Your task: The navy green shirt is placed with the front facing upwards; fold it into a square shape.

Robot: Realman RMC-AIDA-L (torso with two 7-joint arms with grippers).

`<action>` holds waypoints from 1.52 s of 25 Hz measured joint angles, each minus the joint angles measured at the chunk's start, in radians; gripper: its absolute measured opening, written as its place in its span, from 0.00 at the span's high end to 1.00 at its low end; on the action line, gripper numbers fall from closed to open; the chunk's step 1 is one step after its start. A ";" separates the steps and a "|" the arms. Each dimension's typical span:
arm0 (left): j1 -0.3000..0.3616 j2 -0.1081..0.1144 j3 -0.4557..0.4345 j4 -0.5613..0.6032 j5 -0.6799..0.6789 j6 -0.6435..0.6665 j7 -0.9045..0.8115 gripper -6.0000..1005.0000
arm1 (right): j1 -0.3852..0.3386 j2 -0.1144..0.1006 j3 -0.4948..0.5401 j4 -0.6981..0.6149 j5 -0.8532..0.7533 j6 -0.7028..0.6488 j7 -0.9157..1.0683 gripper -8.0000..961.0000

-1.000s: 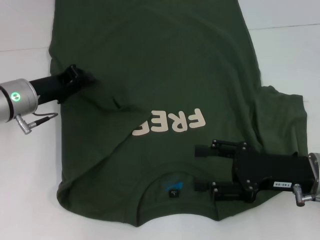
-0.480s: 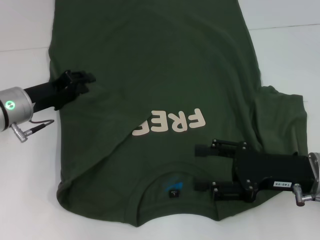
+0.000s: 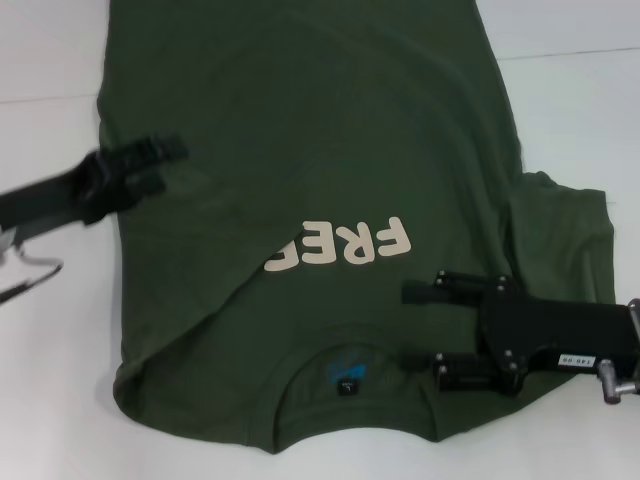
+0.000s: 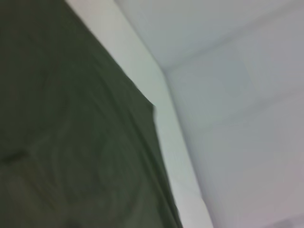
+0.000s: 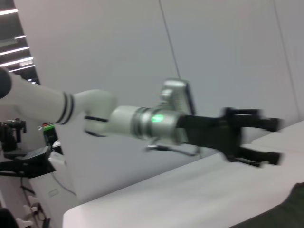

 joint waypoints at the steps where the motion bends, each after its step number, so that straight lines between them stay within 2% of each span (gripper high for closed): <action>1: 0.017 0.007 0.001 0.016 0.003 0.058 0.023 0.39 | 0.000 -0.001 0.010 -0.006 0.000 -0.002 0.010 0.15; 4: 0.065 0.014 0.001 0.058 0.014 0.200 0.118 0.29 | 0.000 -0.002 0.037 -0.017 0.000 -0.020 0.041 0.15; 6: 0.106 0.005 0.002 0.103 0.029 0.266 0.220 0.20 | 0.001 -0.002 0.041 -0.027 -0.002 -0.034 0.059 0.15; 8: 0.145 -0.013 0.007 0.129 0.044 0.305 0.337 0.12 | 0.001 0.000 0.037 -0.044 -0.005 -0.041 0.080 0.15; 9: 0.172 -0.026 0.011 0.134 0.051 0.331 0.446 0.09 | 0.001 0.001 0.038 -0.048 -0.004 -0.044 0.089 0.15; 10: 0.215 -0.050 0.017 0.131 0.054 0.363 0.635 0.06 | 0.000 0.002 0.041 -0.052 -0.004 -0.049 0.094 0.15; 11: 0.215 -0.050 0.017 0.131 0.054 0.363 0.635 0.06 | -0.001 0.002 0.046 -0.053 -0.002 -0.058 0.098 0.15; 15: 0.281 -0.069 -0.002 0.074 0.038 0.396 0.904 0.06 | -0.007 0.000 0.056 -0.080 -0.002 -0.096 0.112 0.15; 19: 0.300 -0.068 -0.030 0.040 0.038 0.426 0.968 0.06 | -0.029 0.000 0.056 -0.174 -0.004 -0.116 0.161 0.15; 20: 0.302 -0.069 -0.033 0.039 0.038 0.428 0.969 0.06 | -0.044 -0.006 0.057 -0.238 -0.006 -0.117 0.245 0.15; 21: 0.302 -0.069 -0.036 0.037 0.037 0.428 0.969 0.06 | -0.044 -0.006 0.057 -0.238 -0.006 -0.117 0.245 0.15; 24: 0.303 -0.069 -0.045 0.032 0.034 0.429 0.970 0.06 | -0.063 -0.018 0.065 -0.334 -0.044 -0.101 0.414 0.15; 29: 0.297 -0.070 -0.048 0.031 0.033 0.433 0.970 0.06 | -0.070 -0.055 0.127 -0.429 -0.166 -0.103 0.653 0.15; 35: 0.295 -0.069 -0.053 0.030 0.028 0.435 0.974 0.06 | -0.060 -0.136 0.291 -0.390 -0.170 -0.140 0.890 0.16; 38: 0.295 -0.068 -0.053 0.030 0.019 0.438 0.974 0.07 | -0.058 -0.169 0.312 -0.392 -0.173 -0.144 0.998 0.17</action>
